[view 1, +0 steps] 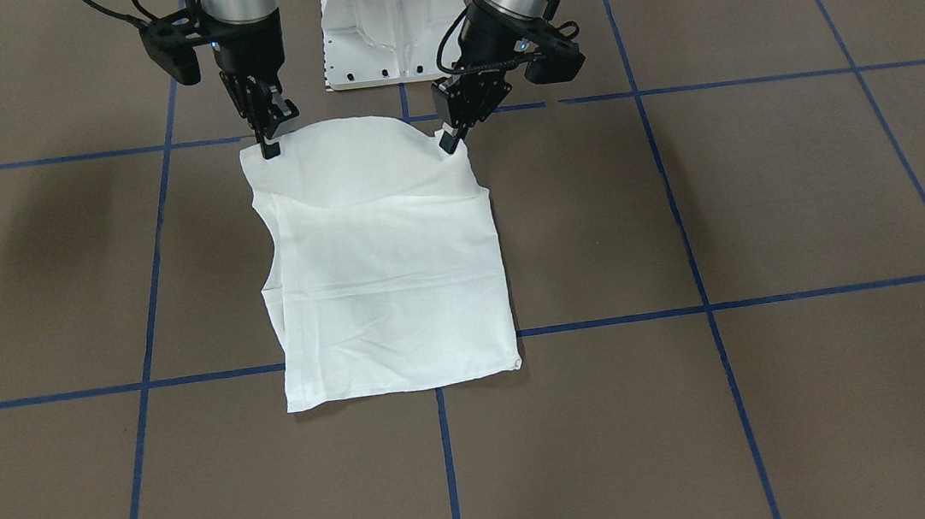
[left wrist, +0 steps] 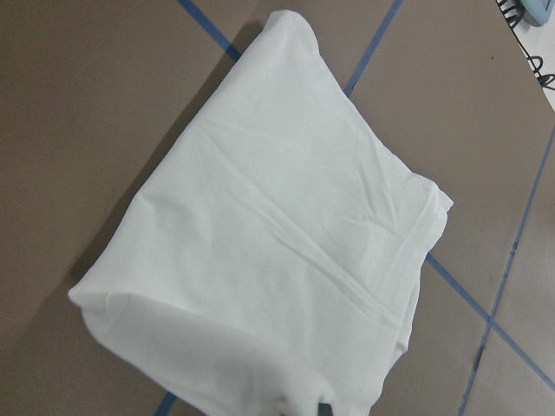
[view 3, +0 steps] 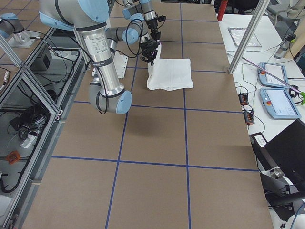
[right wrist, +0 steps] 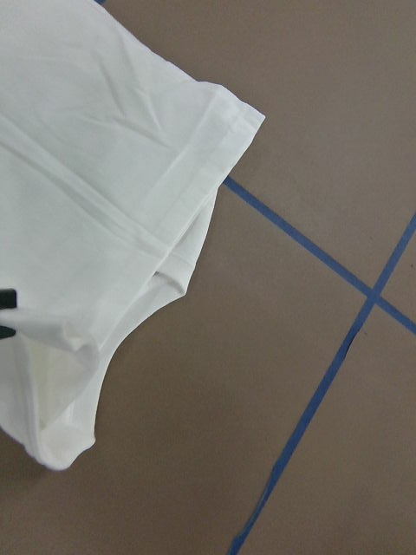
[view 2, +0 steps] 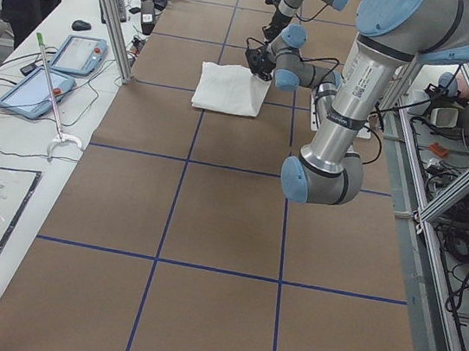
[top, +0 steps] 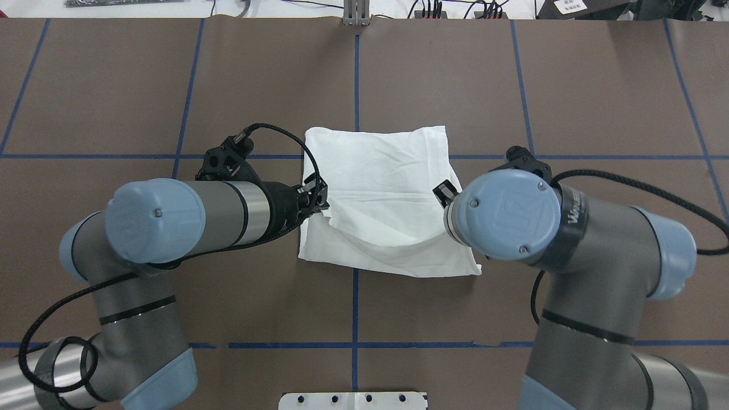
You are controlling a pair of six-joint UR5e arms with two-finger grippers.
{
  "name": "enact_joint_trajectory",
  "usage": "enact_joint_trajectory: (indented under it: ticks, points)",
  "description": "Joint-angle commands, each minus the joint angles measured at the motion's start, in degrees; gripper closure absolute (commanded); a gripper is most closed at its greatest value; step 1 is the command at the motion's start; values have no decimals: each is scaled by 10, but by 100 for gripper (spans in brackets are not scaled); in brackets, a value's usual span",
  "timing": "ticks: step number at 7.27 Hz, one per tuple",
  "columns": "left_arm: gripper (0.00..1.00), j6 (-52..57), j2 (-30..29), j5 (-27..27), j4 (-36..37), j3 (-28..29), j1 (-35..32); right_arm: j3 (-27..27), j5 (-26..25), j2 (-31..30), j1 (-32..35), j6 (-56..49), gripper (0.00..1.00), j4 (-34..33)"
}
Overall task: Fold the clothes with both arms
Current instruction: 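Grasp the near end with both grippers and fold it toward the far end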
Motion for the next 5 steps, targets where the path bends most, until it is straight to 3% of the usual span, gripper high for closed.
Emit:
enact_joint_trajectory:
  ticks: [1,3,5]
  points:
    - [100,37,-23,-3,-51,84,-36,-91,45,6,63,-66,100,106]
    - [100,40,-33,-3,-87,135,-52,-162,63,34,90,-99,100,143]
    - [100,59,-72,-3,-137,229,-81,-279,92,84,122,-122,100,224]
